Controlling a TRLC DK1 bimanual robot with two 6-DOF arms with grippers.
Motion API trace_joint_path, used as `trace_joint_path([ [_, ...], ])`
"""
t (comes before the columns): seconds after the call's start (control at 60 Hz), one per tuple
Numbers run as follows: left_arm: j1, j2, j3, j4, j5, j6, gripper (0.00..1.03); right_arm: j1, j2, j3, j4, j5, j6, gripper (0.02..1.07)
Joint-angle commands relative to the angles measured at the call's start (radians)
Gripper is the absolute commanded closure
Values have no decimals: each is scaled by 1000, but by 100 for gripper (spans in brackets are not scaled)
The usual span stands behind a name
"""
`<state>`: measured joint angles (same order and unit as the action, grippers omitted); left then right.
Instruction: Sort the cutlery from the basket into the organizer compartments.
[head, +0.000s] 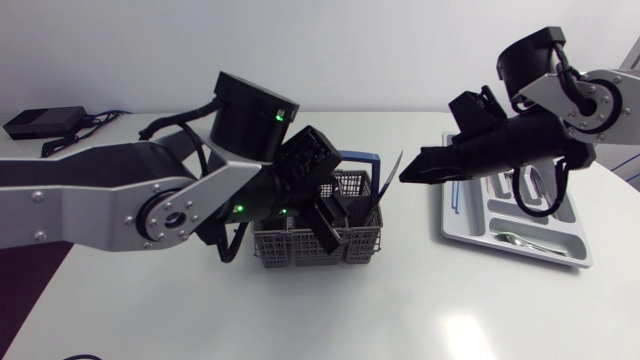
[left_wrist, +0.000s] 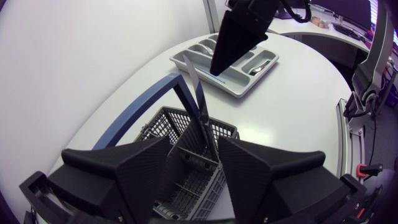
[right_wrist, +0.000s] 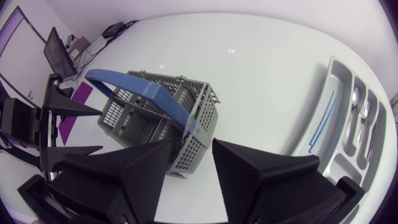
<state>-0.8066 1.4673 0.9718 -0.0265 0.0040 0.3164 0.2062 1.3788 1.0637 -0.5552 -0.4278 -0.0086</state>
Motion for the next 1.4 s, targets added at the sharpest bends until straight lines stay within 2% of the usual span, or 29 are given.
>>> trace_joint_path([
  [0.0,4,-21,-41,27,17,24,49,35,-9,-48,29,37,70,56],
  [0.25,26,-5,-61,71,48,32,49,148,14,-93,127,123,159,56],
  [0.55,55,8,-71,92,88,39,49,170,91,-76,161,172,174,57],
  [0.633,58,14,-76,102,94,41,49,179,101,-76,179,187,180,63],
  [0.8,64,19,-81,112,103,41,49,187,123,-79,204,213,187,63],
  [0.9,66,21,-82,112,108,43,49,190,135,-84,222,231,187,70],
  [1.017,66,21,-88,119,111,41,49,199,134,-91,235,254,187,72],
  [1.05,66,21,-88,119,111,41,49,199,134,-94,239,258,187,77],
  [1.183,66,21,-88,120,111,41,49,200,134,-100,245,258,187,89],
  [1.383,66,21,-94,126,113,39,49,200,134,-111,245,258,185,98],
])
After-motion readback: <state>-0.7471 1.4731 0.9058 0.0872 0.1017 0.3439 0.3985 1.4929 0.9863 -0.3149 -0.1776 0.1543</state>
